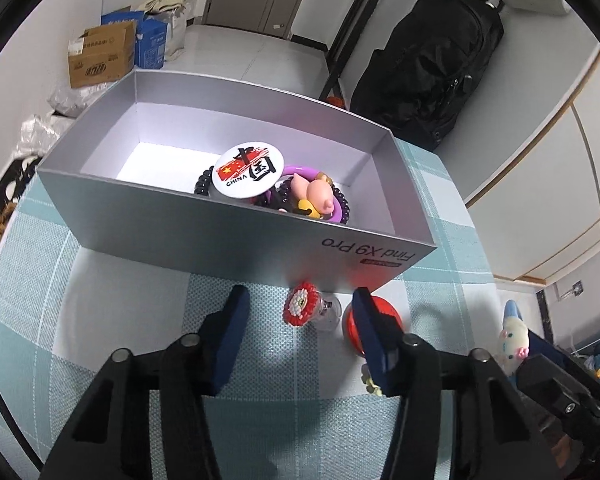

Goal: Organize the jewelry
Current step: 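Grasp the blue ring rattle with the right gripper while the left approaches the red keychain, then grasp the red flower keychain with the left gripper while the right lifts the blue ring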

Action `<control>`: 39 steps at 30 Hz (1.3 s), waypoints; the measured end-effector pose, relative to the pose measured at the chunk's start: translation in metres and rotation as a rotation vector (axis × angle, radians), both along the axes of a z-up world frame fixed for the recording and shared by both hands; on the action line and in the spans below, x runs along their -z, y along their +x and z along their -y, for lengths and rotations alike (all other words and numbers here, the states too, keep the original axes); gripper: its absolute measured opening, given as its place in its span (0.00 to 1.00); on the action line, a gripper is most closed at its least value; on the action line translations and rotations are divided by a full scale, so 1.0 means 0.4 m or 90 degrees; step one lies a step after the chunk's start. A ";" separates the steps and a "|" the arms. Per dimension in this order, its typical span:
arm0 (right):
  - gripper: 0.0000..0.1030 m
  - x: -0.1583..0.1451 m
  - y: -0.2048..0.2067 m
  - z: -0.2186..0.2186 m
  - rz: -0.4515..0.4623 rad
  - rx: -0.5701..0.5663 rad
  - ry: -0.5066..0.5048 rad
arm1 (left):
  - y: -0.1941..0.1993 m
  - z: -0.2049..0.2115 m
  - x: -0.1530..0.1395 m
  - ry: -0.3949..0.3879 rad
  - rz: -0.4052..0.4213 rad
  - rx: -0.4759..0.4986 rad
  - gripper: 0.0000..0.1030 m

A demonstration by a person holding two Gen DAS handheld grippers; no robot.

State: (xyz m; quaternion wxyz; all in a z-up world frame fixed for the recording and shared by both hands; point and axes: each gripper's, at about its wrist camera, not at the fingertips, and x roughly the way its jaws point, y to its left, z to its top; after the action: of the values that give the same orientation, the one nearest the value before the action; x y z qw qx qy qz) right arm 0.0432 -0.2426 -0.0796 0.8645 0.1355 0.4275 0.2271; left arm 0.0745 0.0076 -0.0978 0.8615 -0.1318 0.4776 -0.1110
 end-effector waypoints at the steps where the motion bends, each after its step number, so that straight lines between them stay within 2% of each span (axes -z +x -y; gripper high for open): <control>1: 0.57 0.001 0.000 -0.001 0.000 0.000 -0.001 | 0.000 0.002 0.001 0.007 0.001 0.000 0.35; 3: 0.57 0.002 -0.001 -0.002 0.001 -0.001 -0.001 | 0.002 0.003 0.003 0.008 -0.001 0.004 0.18; 4: 0.57 0.002 0.000 -0.002 0.002 -0.001 -0.001 | 0.003 0.002 0.005 -0.004 -0.006 0.009 0.16; 22: 0.57 0.031 -0.004 -0.038 -0.002 -0.024 -0.026 | -0.023 -0.023 -0.025 -0.065 0.005 0.021 0.16; 29: 0.57 0.021 -0.007 -0.063 0.005 -0.036 -0.019 | -0.057 -0.054 -0.045 -0.062 0.021 0.039 0.15; 35: 0.57 0.001 0.017 -0.103 0.005 -0.050 0.005 | -0.068 -0.094 -0.095 -0.081 0.063 0.024 0.16; 39: 0.57 -0.037 0.028 -0.126 0.028 -0.063 0.009 | -0.078 -0.113 -0.140 -0.098 0.101 0.021 0.16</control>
State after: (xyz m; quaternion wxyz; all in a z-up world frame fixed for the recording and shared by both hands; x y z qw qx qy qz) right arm 0.0542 -0.1921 -0.0647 0.8603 0.1154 0.4128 0.2759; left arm 0.0432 0.0529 -0.0420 0.8819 -0.1807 0.4004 -0.1712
